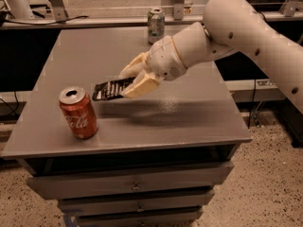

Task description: Move rxbar chocolate near coke can

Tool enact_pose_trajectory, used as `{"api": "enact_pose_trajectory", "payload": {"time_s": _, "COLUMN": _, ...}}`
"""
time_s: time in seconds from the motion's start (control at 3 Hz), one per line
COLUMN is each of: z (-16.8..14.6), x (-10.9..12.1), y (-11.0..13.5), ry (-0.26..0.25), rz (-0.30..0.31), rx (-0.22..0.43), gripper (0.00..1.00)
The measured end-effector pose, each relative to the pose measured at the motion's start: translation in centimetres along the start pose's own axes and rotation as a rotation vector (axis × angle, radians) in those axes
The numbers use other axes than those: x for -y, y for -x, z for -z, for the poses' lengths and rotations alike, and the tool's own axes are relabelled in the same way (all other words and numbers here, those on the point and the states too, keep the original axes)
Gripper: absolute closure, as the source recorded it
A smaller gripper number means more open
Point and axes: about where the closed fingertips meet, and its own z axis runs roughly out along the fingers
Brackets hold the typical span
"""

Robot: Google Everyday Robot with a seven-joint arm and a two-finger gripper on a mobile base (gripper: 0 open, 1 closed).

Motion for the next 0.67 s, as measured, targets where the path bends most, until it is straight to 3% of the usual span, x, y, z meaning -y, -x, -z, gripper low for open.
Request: {"api": "enact_pose_trajectory", "payload": {"time_s": 0.67, "z": -1.0, "x": 0.18, "y": -0.16, "ry": 0.106, "rz": 0.068, "rx": -0.052, "gripper": 1.0}}
